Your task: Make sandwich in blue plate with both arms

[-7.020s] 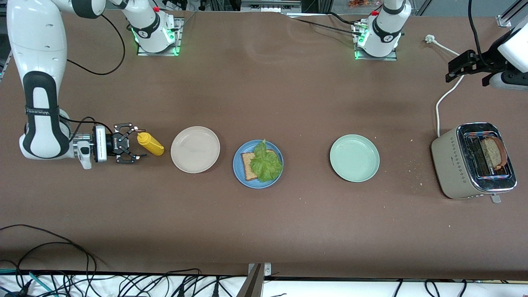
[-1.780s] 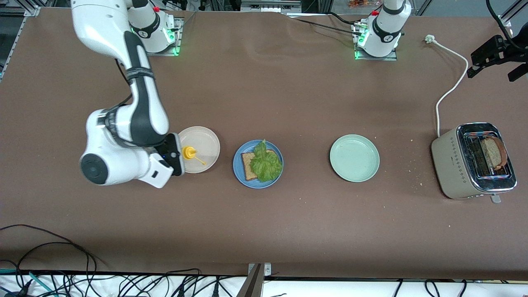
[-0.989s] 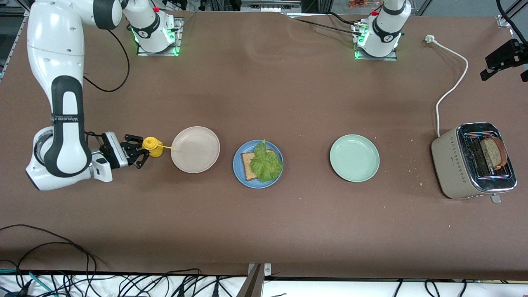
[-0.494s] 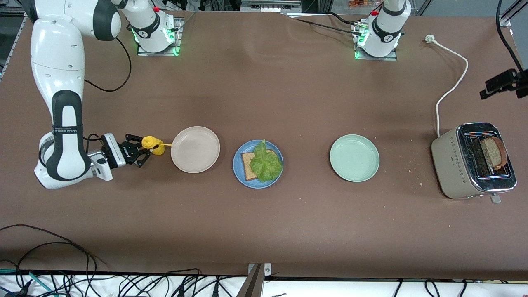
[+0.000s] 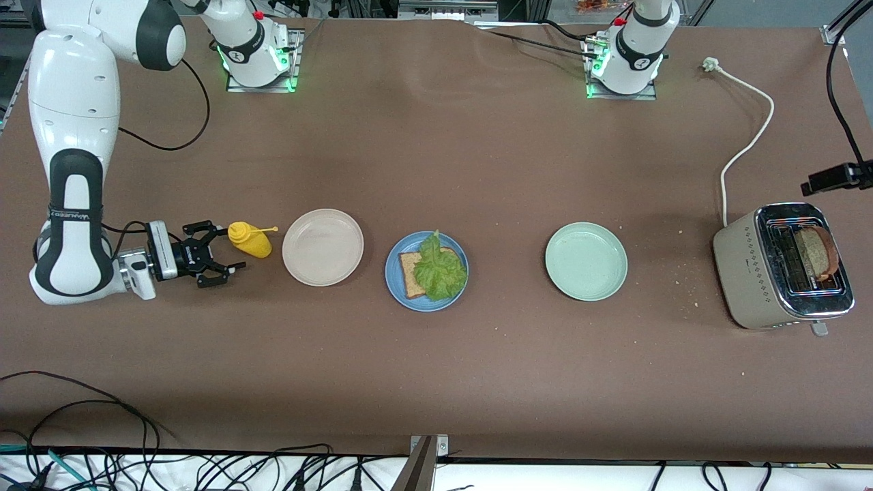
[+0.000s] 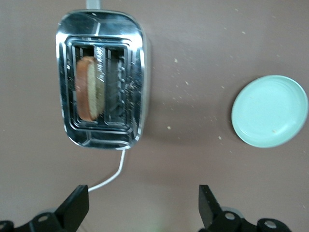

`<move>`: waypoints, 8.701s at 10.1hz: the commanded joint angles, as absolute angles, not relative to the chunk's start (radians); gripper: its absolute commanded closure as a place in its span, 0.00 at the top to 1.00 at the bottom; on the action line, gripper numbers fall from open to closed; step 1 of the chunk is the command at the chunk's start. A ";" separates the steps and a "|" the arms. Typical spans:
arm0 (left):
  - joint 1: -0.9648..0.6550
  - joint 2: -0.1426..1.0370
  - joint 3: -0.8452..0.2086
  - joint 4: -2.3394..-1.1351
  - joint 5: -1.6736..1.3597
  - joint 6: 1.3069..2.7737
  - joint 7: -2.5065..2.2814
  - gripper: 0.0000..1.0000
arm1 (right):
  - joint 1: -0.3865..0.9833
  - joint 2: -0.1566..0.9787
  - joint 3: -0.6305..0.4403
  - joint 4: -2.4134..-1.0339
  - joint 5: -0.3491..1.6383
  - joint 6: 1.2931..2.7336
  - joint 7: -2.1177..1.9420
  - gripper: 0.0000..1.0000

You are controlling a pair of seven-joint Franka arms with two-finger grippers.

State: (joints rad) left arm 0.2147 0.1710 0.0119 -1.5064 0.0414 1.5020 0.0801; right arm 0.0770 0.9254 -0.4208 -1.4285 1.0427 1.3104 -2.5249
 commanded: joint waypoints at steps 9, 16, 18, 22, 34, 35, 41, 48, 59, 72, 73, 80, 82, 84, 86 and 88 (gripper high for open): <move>0.385 0.455 0.005 -1.466 0.064 1.788 0.276 1.00 | 0.112 0.714 -0.591 -1.347 1.017 1.289 -1.715 1.00; 0.397 0.495 0.003 -1.465 0.094 1.812 0.318 0.01 | 0.244 0.595 -0.594 -1.289 0.853 1.290 -1.197 1.00; 0.399 0.491 0.003 -1.463 0.094 1.807 0.351 0.00 | 0.278 0.560 -0.580 -1.273 0.766 1.319 -1.067 1.00; 0.399 0.398 0.000 -1.460 0.091 1.710 0.371 0.00 | 0.273 0.338 -0.299 -1.372 0.374 1.471 -0.592 1.00; 0.385 0.252 -0.107 -1.293 0.037 1.359 0.374 0.00 | 0.043 -0.051 -0.021 -1.614 0.034 1.468 0.058 1.00; 0.385 0.252 -0.153 -1.293 0.037 1.359 0.365 0.00 | 0.044 -0.051 -0.021 -1.612 0.032 1.462 0.090 1.00; 0.181 0.173 -0.209 -1.474 -0.165 1.501 0.076 0.00 | 0.057 -0.029 -0.014 -1.612 -0.021 1.528 0.104 1.00; -0.072 0.348 -0.209 -1.582 -0.643 1.824 -0.097 0.00 | 0.055 -0.029 -0.015 -1.615 -0.018 1.513 0.104 1.00; -0.400 0.731 -0.207 -1.410 -0.796 2.313 -0.092 0.00 | 0.054 -0.028 -0.018 -1.618 -0.017 1.512 0.100 1.00; -0.309 0.738 -0.176 -1.454 -0.781 2.370 -0.078 1.00 | 0.055 -0.029 -0.018 -1.618 -0.017 1.511 0.100 1.00; -0.264 0.673 -0.175 -1.480 -0.764 2.361 -0.083 1.00 | 0.055 -0.028 -0.018 -1.618 -0.017 1.511 0.100 1.00; 0.043 0.064 -0.166 -1.783 -0.344 2.069 -0.092 1.00 | 0.055 -0.028 -0.018 -1.618 -0.015 1.512 0.101 1.00; 0.063 -0.044 -0.157 -1.729 -0.150 1.807 -0.112 1.00 | 0.055 -0.028 -0.018 -1.618 -0.011 1.511 0.101 1.00; 0.054 -0.057 -0.129 -1.604 -0.025 1.566 -0.115 1.00 | 0.055 -0.029 -0.018 -1.620 -0.009 1.511 0.101 1.00; 0.054 -0.060 -0.120 -1.545 0.052 1.416 -0.120 1.00 | 0.055 -0.029 -0.018 -1.620 -0.009 1.511 0.100 1.00; 0.052 -0.070 -0.053 -1.540 0.058 1.352 -0.120 1.00 | 0.055 -0.029 -0.018 -1.620 -0.009 1.511 0.101 1.00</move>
